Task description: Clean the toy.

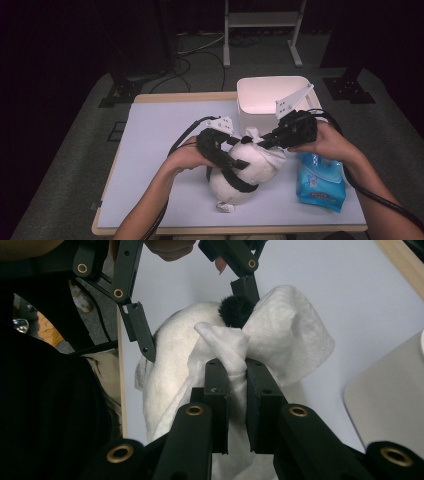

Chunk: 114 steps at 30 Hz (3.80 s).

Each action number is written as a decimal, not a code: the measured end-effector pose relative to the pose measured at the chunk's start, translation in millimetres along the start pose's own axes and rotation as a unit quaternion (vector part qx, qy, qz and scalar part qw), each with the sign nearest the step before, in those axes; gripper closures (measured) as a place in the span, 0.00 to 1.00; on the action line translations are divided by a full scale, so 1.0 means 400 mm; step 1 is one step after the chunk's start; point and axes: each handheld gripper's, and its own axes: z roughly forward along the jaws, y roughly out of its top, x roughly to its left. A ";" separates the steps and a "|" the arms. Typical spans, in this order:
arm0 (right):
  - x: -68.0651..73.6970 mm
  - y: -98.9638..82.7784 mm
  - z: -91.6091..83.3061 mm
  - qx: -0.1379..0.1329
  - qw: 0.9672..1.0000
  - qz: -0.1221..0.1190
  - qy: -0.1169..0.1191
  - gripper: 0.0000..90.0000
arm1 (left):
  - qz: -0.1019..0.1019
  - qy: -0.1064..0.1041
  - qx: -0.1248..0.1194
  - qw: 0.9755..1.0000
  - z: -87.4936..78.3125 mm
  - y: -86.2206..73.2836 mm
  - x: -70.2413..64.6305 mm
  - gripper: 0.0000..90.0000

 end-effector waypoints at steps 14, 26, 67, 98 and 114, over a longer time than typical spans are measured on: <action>-0.006 -0.037 -0.009 0.002 1.000 0.014 -0.006 0.90 | -0.004 0.004 0.003 1.000 -0.010 -0.014 -0.002 0.22; -0.008 -0.056 -0.015 0.005 1.000 0.022 -0.008 0.90 | -0.010 0.005 0.009 1.000 -0.016 -0.051 0.000 0.21; -0.017 -0.131 -0.023 0.013 0.999 0.052 -0.010 0.90 | -0.007 0.003 0.036 0.999 0.032 -0.153 -0.012 0.24; -0.043 -0.219 0.006 -0.064 0.993 0.094 0.021 0.90 | 0.025 0.039 0.083 0.995 -0.036 -0.094 -0.009 0.50; -0.052 -0.265 0.096 -0.036 0.992 0.116 0.042 0.90 | 0.029 0.042 0.099 0.994 -0.063 -0.093 -0.014 0.50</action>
